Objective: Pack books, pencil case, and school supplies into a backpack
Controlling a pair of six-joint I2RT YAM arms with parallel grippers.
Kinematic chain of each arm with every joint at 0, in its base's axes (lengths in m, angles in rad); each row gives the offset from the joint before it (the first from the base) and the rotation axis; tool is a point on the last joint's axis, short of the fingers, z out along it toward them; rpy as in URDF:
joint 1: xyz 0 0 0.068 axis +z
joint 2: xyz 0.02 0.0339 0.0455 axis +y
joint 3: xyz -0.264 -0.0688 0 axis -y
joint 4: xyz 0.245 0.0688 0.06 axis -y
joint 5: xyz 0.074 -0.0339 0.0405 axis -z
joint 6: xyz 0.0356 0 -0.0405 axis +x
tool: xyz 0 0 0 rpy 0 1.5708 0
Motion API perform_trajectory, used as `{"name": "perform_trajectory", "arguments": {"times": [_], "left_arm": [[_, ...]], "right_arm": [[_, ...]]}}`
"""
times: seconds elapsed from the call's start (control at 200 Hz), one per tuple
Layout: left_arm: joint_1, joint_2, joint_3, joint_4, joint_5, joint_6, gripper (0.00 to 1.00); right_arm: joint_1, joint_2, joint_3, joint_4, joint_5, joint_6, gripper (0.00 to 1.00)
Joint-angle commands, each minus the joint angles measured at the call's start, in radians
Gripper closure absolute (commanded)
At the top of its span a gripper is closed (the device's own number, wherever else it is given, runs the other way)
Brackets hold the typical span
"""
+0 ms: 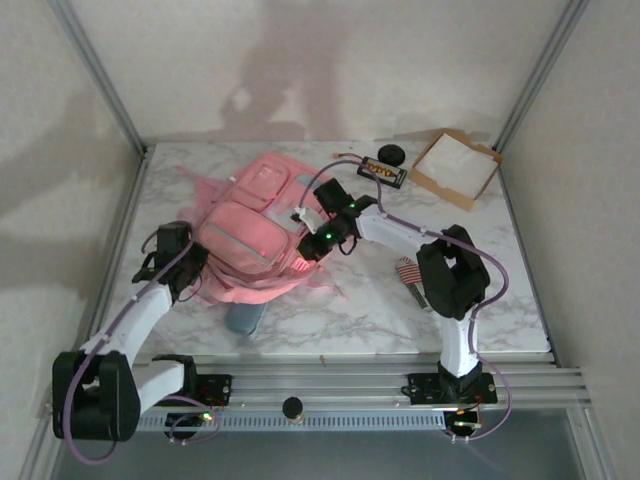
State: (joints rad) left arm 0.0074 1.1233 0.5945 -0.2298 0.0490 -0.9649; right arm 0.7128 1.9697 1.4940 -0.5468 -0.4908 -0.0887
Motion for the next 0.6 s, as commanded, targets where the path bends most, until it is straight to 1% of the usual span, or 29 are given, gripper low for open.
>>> {"name": "perform_trajectory", "arguments": {"times": [0.0, 0.05, 0.1, 0.135, 0.19, 0.225, 0.29, 0.325, 0.365, 0.405, 0.461, 0.536, 0.596], "left_arm": [[-0.012, 0.008, 0.060, 0.001, -0.011, 0.012, 0.93], [-0.012, -0.011, 0.060, -0.003, -0.022, 0.030, 0.78], [-0.012, -0.034, 0.068, -0.031, -0.046, 0.051, 0.62], [-0.012, -0.050, 0.076, -0.056, -0.063, 0.066, 0.55], [-0.011, -0.077, 0.089, -0.088, -0.074, 0.100, 0.47], [-0.012, -0.093, 0.104, -0.125, -0.101, 0.115, 0.44], [-0.021, -0.131, 0.127, -0.178, -0.135, 0.137, 0.43], [-0.031, -0.149, 0.137, -0.192, -0.136, 0.146, 0.42], [-0.057, -0.167, 0.156, -0.216, -0.140, 0.145, 0.42], [-0.106, -0.180, 0.172, -0.221, -0.151, 0.151, 0.42], [-0.178, -0.173, 0.203, -0.242, -0.186, 0.155, 0.44], [-0.267, -0.130, 0.243, -0.251, -0.181, 0.161, 0.47], [-0.358, -0.079, 0.280, -0.253, -0.184, 0.155, 0.51]], "right_arm": [[0.079, 0.021, 0.037, -0.026, -0.073, 0.024, 0.90], [0.058, 0.004, 0.008, 0.016, -0.094, 0.060, 0.78], [0.035, -0.025, -0.017, 0.070, -0.135, 0.101, 0.71], [0.024, -0.049, -0.031, 0.102, -0.143, 0.130, 0.65], [0.008, -0.091, -0.053, 0.137, -0.147, 0.171, 0.55], [-0.003, -0.119, -0.068, 0.154, -0.148, 0.197, 0.51], [-0.014, -0.190, -0.126, 0.206, -0.133, 0.260, 0.49], [-0.052, -0.237, -0.169, 0.245, -0.101, 0.304, 0.48], [-0.077, -0.294, -0.221, 0.293, -0.069, 0.363, 0.41], [-0.109, -0.341, -0.269, 0.330, -0.032, 0.434, 0.34], [-0.158, -0.388, -0.337, 0.389, -0.024, 0.519, 0.30], [-0.206, -0.423, -0.413, 0.449, -0.007, 0.594, 0.25], [-0.229, -0.433, -0.441, 0.486, 0.004, 0.650, 0.23]]}}
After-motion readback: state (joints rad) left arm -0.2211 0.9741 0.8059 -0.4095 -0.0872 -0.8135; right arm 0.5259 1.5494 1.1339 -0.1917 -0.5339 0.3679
